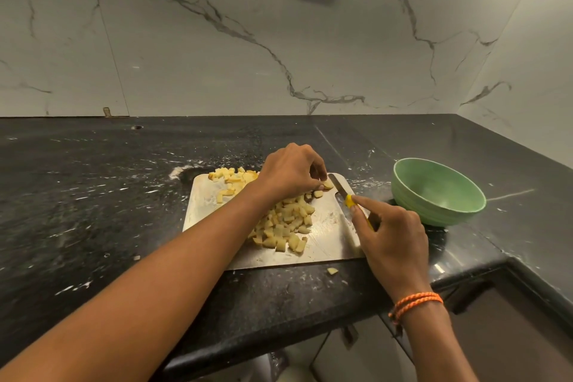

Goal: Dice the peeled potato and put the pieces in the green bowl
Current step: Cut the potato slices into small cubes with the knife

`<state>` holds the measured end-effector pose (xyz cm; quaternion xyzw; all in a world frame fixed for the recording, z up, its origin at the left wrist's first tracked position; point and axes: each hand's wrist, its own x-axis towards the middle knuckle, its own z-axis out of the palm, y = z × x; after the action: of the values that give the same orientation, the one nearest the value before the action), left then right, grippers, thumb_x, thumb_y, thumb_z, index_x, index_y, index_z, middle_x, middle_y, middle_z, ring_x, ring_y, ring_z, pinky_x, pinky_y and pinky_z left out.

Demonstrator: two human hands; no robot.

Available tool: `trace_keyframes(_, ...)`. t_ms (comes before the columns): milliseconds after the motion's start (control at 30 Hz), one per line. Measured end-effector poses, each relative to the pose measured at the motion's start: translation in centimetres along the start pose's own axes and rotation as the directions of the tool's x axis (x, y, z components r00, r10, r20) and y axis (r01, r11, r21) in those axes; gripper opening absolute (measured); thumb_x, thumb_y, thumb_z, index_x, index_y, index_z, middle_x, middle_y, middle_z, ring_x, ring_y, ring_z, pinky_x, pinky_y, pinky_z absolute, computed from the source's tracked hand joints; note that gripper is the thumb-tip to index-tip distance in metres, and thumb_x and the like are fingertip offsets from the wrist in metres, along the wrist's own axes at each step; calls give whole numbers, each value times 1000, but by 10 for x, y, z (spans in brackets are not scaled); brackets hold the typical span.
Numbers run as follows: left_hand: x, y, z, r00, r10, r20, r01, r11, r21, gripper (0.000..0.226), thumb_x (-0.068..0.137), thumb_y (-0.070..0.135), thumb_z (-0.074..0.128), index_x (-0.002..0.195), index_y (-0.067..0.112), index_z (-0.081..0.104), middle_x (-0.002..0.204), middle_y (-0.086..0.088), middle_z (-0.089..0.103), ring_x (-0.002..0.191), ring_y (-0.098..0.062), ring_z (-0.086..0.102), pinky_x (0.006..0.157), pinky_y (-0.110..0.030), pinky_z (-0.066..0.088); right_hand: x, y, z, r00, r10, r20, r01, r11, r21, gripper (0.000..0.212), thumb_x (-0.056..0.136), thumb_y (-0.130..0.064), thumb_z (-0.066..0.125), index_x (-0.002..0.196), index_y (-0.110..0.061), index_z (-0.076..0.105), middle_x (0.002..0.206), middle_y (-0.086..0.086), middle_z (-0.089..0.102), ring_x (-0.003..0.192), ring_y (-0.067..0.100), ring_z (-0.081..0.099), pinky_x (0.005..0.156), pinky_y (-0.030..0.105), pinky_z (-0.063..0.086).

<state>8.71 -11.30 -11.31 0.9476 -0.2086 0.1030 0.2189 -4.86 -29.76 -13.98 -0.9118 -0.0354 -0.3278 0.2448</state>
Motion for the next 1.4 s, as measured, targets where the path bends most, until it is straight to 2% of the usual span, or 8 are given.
trace_keyframes(200, 1, -1, 0, 1000, -9, -12, 8, 1000, -21, 18, 88, 42, 85, 104, 35, 82, 94, 16, 75, 86, -6, 67, 65, -27, 55, 3, -8, 5, 998, -59, 18, 60, 996, -69, 28, 94, -36, 68, 121, -34, 73, 68, 2, 70, 62, 25, 63, 55, 32, 46)
trace_keyframes(467, 0, -3, -1, 996, -51, -71, 47, 998, -48, 15, 90, 29, 84, 104, 31, 81, 101, 9, 77, 91, -13, 70, 82, -39, 63, 8, -9, 15, 990, -111, 89, 121, 984, -127, 32, 96, -39, 61, 127, -31, 68, 83, 6, 75, 77, 32, 70, 66, 43, 56)
trace_keyframes(667, 1, 3, 1, 995, 98, 0, -98, 993, -65, 65, 92, 12, 77, 145, 45, 59, 130, 18, 69, 119, -13, 61, 91, -40, 56, 7, -13, 12, 986, -122, 113, 135, 985, -112, 28, 94, -30, 67, 120, -23, 73, 86, 9, 76, 80, 36, 70, 67, 41, 55)
trace_keyframes(800, 3, 6, -1, 981, 173, 83, -169, 984, -60, 66, 94, 11, 76, 144, 51, 60, 118, 25, 75, 111, -4, 57, 93, -40, 55, 10, -15, 14, 979, -128, 160, 146, 984, -104, 24, 95, -30, 64, 116, -20, 73, 89, 7, 76, 79, 33, 70, 67, 43, 57)
trace_keyframes(967, 3, 10, -4, 983, 180, 43, -181, 983, 21, 63, 93, 24, 81, 145, 51, 58, 119, 26, 75, 122, -6, 62, 83, -31, 52, 11, -13, 14, 975, -127, 184, 144, 986, -83, 24, 97, -31, 62, 115, -18, 72, 87, 6, 75, 77, 29, 69, 67, 42, 56)
trace_keyframes(1100, 3, 12, -5, 988, 153, 23, -154, 988, 24, 56, 89, 25, 83, 136, 50, 67, 122, 25, 74, 115, -6, 66, 77, -30, 55, 2, -12, 4, 974, -118, 195, 128, 991, -38, 27, 94, -30, 65, 118, -20, 72, 69, 0, 64, 70, 30, 64, 66, 40, 53)
trace_keyframes(1300, 3, 13, -5, 993, 106, 45, -107, 994, 21, 47, 88, 31, 86, 130, 46, 72, 128, 21, 73, 120, -9, 66, 86, -38, 60, -24, -3, -21, 976, -87, 200, 83, 996, 26, 32, 93, -30, 68, 125, -27, 71, 59, -18, 39, 57, 5, 42, 61, 32, 40)
trace_keyframes(1400, 4, 10, -4, 994, 79, 76, -77, 996, -34, 55, 89, 26, 85, 137, 45, 68, 120, 23, 76, 122, -7, 64, 91, -38, 59, -33, -5, -27, 985, -73, 158, 59, 994, 90, 32, 92, -31, 69, 124, -28, 72, 54, -21, 44, 51, 5, 46, 55, 26, 36)
